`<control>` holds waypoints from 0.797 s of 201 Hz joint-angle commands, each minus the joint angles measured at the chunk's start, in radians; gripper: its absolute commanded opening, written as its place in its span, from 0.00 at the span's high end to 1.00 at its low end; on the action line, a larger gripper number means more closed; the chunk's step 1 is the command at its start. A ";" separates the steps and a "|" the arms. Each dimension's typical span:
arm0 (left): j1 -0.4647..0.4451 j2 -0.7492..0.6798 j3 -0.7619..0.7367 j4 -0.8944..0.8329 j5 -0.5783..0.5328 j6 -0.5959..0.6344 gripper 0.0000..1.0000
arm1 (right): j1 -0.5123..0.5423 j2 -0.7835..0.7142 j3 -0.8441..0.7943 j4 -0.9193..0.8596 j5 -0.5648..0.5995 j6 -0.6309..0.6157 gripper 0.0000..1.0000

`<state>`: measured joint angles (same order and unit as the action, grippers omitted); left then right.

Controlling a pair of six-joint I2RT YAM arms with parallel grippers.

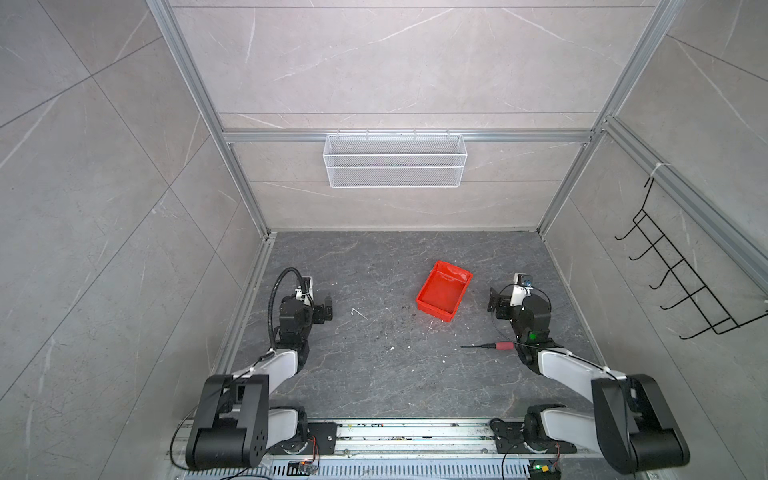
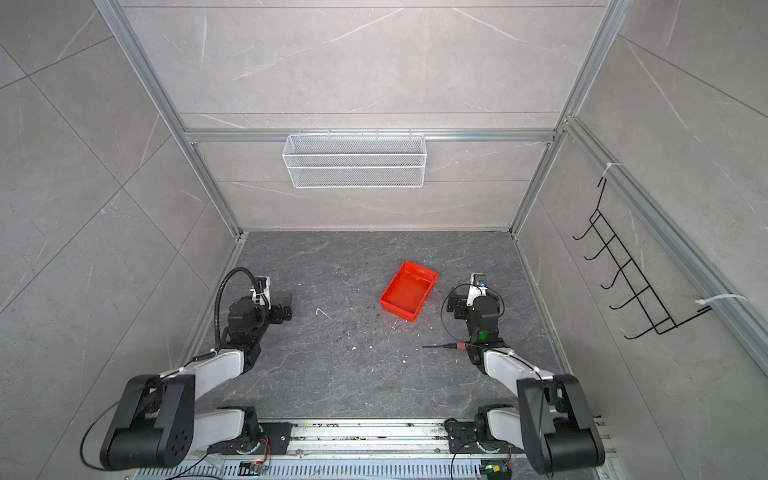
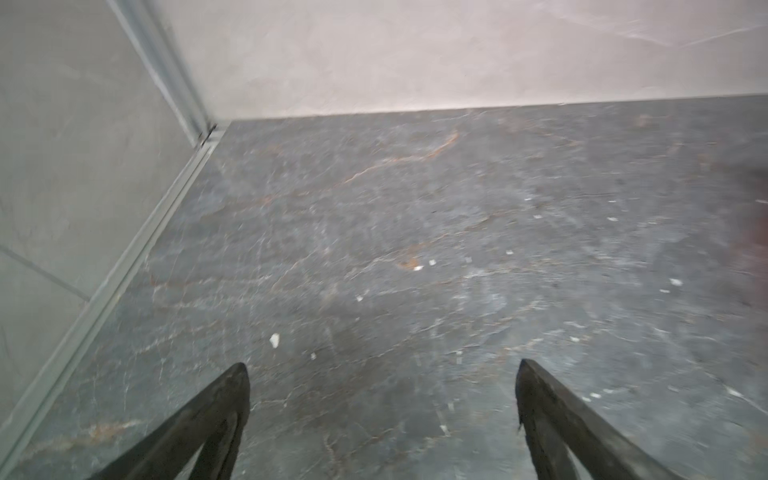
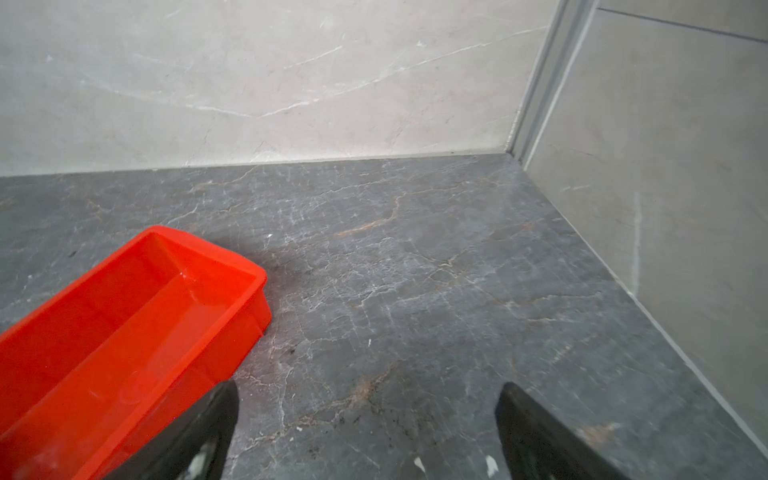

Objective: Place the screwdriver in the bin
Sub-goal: 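Move the right gripper down toward the red-handled screwdriver, then close the right gripper on the screwdriver's red handle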

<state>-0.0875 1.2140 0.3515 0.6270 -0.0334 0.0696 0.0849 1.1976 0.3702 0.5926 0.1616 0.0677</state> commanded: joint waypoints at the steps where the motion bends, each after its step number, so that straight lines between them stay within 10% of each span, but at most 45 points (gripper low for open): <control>1: -0.071 -0.105 0.044 -0.109 -0.024 0.049 0.00 | 0.006 -0.111 0.075 -0.309 0.085 0.114 0.01; 99: -0.444 -0.115 0.206 -0.230 0.292 0.123 0.00 | 0.006 -0.329 0.318 -1.181 0.269 0.498 0.01; 160: -0.633 -0.002 0.337 -0.415 0.461 0.264 0.00 | 0.006 -0.355 0.387 -1.337 0.088 0.595 0.01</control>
<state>-0.6682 1.1793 0.6327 0.2882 0.3248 0.2443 0.0856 0.8341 0.7261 -0.6281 0.3325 0.5900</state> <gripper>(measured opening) 0.999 0.988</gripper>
